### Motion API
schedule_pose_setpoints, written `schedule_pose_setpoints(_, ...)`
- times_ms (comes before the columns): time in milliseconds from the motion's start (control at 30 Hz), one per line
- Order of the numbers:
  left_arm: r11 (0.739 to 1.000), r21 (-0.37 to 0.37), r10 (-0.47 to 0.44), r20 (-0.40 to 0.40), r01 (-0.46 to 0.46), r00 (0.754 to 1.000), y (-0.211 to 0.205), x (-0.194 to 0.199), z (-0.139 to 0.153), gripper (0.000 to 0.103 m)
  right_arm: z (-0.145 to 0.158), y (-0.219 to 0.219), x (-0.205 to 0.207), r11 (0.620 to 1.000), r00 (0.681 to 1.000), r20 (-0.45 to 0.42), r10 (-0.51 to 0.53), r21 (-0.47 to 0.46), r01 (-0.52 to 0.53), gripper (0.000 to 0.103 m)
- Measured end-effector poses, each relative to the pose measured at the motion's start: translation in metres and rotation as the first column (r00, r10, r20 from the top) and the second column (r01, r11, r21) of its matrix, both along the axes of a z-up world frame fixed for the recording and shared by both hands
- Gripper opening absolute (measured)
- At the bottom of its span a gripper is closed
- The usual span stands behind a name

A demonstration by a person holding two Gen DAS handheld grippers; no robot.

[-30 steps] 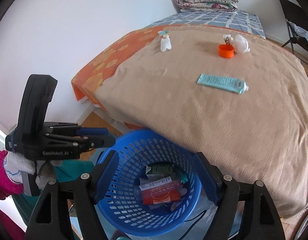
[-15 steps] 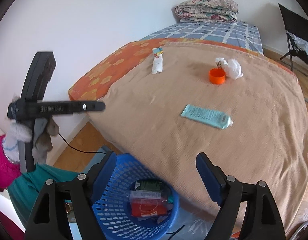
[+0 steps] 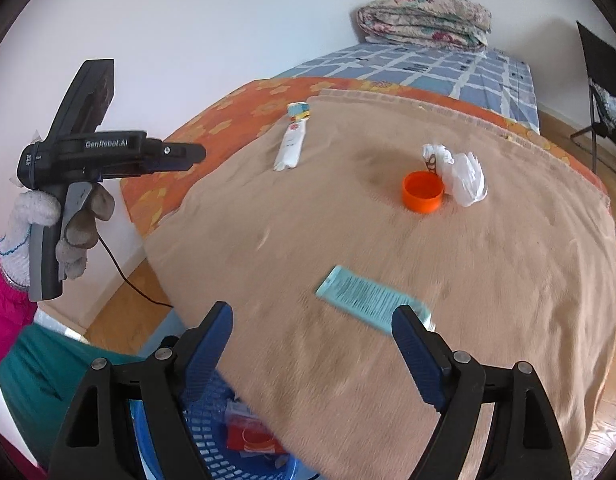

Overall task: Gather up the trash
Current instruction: 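Move both grippers back over the blanket toward the white packet and blue tube, then grasp the white packet with the left gripper while the right gripper grasps the blue tube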

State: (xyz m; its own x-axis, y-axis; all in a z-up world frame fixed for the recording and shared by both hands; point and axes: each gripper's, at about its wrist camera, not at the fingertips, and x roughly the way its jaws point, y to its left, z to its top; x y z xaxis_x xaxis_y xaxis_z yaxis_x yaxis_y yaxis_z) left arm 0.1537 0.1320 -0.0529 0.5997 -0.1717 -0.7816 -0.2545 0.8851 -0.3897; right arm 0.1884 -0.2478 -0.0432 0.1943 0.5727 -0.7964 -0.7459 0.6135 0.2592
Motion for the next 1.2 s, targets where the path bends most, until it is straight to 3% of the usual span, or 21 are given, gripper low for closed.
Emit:
schedule_pose_setpoints(267,0.998,-0.026,0.063,-0.025,-0.064,0.998,0.038,0.068,-0.018,0.046,-0.025,0.016,0.04,0.999,0.998,-0.056,0.01,-0.03,-0.012,0.084)
schedule_pose_setpoints(433,0.992,-0.062,0.111,-0.045,-0.114,0.993,0.058,0.101,-0.038,0.053,-0.036,0.018,0.055,0.999,0.997,-0.08,0.011,-0.036,-0.014,0.084)
schedule_pose_setpoints(600,0.99,-0.051,0.13,-0.072,-0.134,0.989,0.062,0.127,-0.06,0.053,-0.047,0.021,0.072,1.0,0.992,-0.128,-0.002,-0.027,-0.001,0.084)
schedule_pose_setpoints(900,0.987,0.051,0.157,-0.113,-0.152,0.981,0.065,0.151,-0.085,0.053,-0.068,0.026,0.083,0.998,0.984,-0.181,-0.002,-0.06,-0.009,0.083)
schedule_pose_setpoints(1033,0.988,0.046,0.151,-0.117,-0.146,0.982,0.067,0.156,-0.093,0.053,-0.075,0.024,0.078,0.997,0.974,-0.227,0.021,-0.072,-0.038,0.078)
schedule_pose_setpoints(1200,0.989,0.069,0.139,-0.112,-0.131,0.984,0.064,0.162,-0.097,0.052,-0.074,0.026,0.06,0.989,0.971,-0.225,0.082,-0.099,-0.106,0.077)
